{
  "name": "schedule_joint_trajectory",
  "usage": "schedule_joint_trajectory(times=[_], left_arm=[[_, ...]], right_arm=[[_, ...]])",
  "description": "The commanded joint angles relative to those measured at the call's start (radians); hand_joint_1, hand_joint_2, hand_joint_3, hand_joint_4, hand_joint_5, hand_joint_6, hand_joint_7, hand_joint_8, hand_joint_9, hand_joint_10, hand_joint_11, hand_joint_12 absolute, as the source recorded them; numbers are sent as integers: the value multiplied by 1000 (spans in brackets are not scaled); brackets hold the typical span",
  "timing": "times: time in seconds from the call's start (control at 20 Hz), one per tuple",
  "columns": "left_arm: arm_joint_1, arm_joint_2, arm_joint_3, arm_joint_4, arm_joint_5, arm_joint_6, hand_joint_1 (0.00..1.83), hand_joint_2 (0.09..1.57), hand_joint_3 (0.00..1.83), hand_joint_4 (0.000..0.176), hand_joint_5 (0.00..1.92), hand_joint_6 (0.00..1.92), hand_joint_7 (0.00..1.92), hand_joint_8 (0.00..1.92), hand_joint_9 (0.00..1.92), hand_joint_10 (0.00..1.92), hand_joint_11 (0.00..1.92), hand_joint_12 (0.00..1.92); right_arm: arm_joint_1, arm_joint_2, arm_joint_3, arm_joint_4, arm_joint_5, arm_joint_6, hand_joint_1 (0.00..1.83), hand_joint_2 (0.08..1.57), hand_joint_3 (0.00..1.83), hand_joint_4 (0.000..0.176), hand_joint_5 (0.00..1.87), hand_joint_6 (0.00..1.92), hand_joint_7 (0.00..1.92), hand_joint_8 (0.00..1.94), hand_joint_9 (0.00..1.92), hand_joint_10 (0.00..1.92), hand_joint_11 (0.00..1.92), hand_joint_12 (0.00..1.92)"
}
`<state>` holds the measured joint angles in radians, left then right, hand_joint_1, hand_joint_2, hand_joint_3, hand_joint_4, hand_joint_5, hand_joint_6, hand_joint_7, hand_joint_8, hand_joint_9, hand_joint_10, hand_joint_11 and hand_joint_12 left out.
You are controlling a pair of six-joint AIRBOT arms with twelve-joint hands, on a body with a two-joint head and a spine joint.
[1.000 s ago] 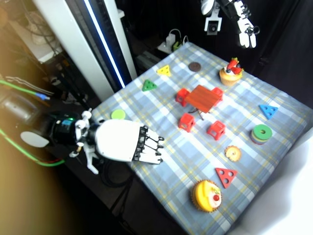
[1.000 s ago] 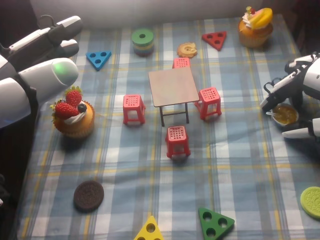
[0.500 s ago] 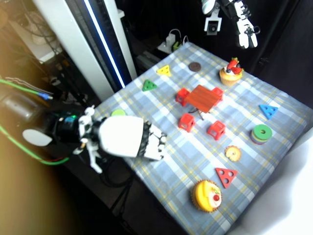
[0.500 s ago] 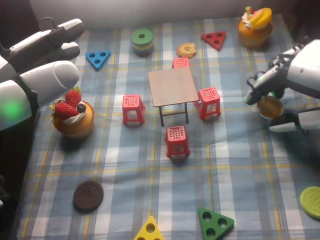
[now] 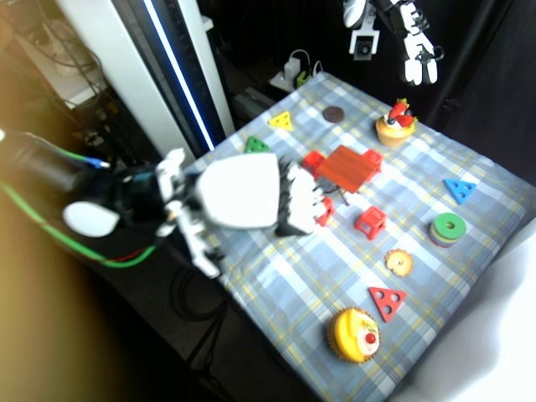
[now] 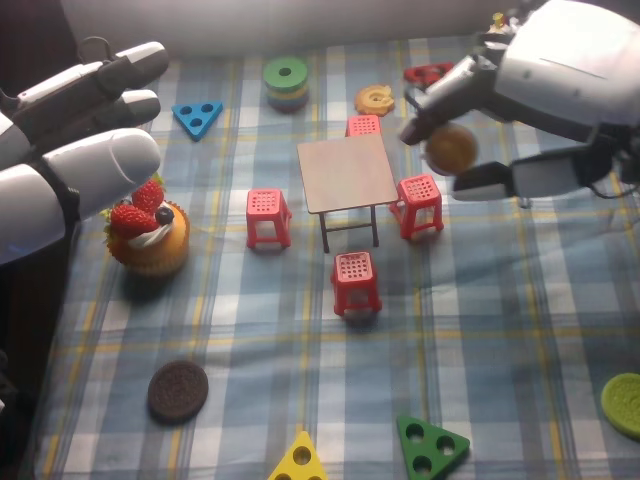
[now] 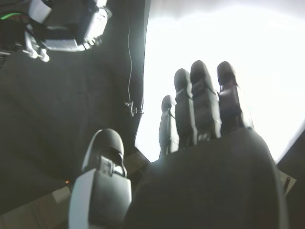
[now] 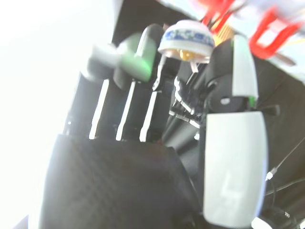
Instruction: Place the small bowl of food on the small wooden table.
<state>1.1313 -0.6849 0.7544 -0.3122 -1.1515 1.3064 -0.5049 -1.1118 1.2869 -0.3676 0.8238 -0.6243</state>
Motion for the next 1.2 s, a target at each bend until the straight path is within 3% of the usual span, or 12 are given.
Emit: schedule_joint_trajectory(times=[0.0, 0.15, 0.2, 0.3, 0.6, 0.75, 0.8, 0.95, 1.0, 1.05, 1.1, 1.15], left_arm=[[-9, 1, 6, 8, -117, -12, 124, 1178, 2, 173, 264, 11, 383, 6, 310, 5, 0, 307], [-12, 0, 9, 8, -110, -13, 153, 1178, 1, 167, 297, 5, 363, 0, 279, 0, 0, 256], [-14, -2, 10, 8, -107, -13, 146, 1179, 1, 167, 296, 2, 354, 0, 270, 0, 0, 242], [-15, -4, 12, 8, -104, -13, 151, 1180, 0, 165, 311, 5, 359, 1, 276, 2, 0, 242], [-22, -8, 19, 8, -90, -13, 157, 1170, 0, 173, 312, 1, 375, 1, 308, 3, 0, 280], [-23, -8, 22, 8, -90, -13, 160, 1166, 1, 176, 313, 2, 370, 4, 284, 5, 0, 138], [-24, -8, 22, 8, -90, -13, 208, 1163, 0, 176, 321, 4, 351, 1, 274, 1, 0, 101], [-25, -8, 24, 8, -87, -13, 203, 1160, 0, 176, 318, 0, 340, 1, 267, 2, 6, 79], [-26, -8, 24, 8, -85, -13, 192, 1157, 0, 176, 321, 1, 351, 5, 276, 5, 24, 90], [-27, -9, 26, 8, -82, -13, 181, 1157, 0, 176, 314, 0, 349, 3, 269, 2, 18, 93], [-27, -10, 26, 8, -80, -13, 171, 1158, 0, 176, 311, 0, 344, 1, 261, 0, 3, 91], [-27, -10, 27, 8, -80, -13, 212, 1154, 0, 171, 317, 2, 332, 0, 241, 1, 0, 91]], right_arm=[[23, -1, 9, 24, 107, 2, 1188, 1036, 0, 0, 1169, 647, 1053, 1755, 1123, 1921, 1197, 1921], [58, -24, 20, 8, 103, 3, 1189, 1042, 0, 0, 1152, 679, 1183, 1120, 1199, 1878, 1275, 1921], [70, -33, 22, 0, 98, 3, 1270, 1044, 0, 0, 1160, 502, 1172, 967, 1044, 1468, 911, 1799], [84, -50, 27, -12, 93, 3, 1281, 1028, 0, 0, 1198, 438, 1208, 808, 1063, 1056, 835, 1580], [110, -80, 30, -56, 74, 3, 1261, 1068, 0, 0, 1275, 301, 991, 1139, 803, 1060, 495, 1651], [118, -96, 32, -90, 56, 3, 1271, 1040, 0, 0, 1219, 414, 1140, 893, 1109, 818, 898, 1419], [120, -101, 32, -96, 53, 3, 1276, 1015, 0, 0, 1272, 346, 1218, 745, 1207, 625, 923, 1318], [127, -108, 33, -107, 51, 3, 1276, 1009, 0, 0, 1342, 201, 1211, 765, 1232, 643, 970, 1355], [128, -111, 34, -111, 48, 2, 1266, 1008, 0, 0, 1359, 220, 1197, 727, 1179, 595, 834, 1353], [129, -114, 36, -115, 44, 2, 1259, 1013, 4, 28, 1298, 379, 1193, 683, 1150, 478, 684, 1314], [129, -115, 36, -115, 43, 2, 1250, 1033, 0, 32, 1235, 491, 1149, 752, 1122, 420, 614, 1333], [129, -116, 37, -116, 43, 2, 1267, 1050, 5, 0, 1061, 697, 1201, 749, 1101, 351, 505, 1276]])
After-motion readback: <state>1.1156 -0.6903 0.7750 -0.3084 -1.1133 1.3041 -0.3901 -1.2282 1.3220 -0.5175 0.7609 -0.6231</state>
